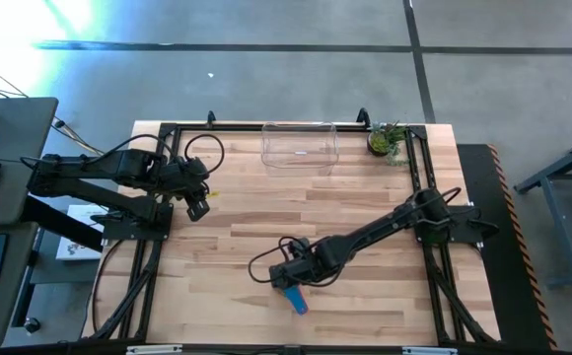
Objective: Nest measuring cups in basket
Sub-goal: Stack the blue measuring cup on the pink measuring cup
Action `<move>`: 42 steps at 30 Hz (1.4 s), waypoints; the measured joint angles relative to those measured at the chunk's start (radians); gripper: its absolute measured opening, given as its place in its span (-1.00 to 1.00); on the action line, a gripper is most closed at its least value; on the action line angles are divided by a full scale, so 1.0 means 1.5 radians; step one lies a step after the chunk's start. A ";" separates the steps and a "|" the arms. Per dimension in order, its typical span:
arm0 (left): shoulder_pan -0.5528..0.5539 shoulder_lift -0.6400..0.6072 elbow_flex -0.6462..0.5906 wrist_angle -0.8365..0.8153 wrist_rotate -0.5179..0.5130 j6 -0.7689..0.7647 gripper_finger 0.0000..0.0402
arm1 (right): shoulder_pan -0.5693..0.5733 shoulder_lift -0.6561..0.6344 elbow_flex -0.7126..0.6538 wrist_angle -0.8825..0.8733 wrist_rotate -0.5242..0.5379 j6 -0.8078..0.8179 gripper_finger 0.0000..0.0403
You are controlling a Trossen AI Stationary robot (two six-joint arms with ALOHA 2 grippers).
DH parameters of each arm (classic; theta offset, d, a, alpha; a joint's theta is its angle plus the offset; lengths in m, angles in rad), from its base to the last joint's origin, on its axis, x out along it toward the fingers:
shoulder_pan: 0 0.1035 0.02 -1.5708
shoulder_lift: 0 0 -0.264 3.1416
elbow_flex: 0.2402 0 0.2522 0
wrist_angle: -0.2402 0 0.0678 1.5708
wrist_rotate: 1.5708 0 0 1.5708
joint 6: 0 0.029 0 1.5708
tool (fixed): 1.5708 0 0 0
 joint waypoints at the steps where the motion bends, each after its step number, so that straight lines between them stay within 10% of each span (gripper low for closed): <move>1: 0.000 0.000 0.000 0.000 0.000 0.000 -0.61 | 0.000 0.000 0.000 0.000 0.000 0.000 -1.00; 42: 0.000 0.000 0.000 0.000 0.000 0.023 -0.61 | 0.000 -0.001 -0.001 0.001 -0.007 -0.002 -0.68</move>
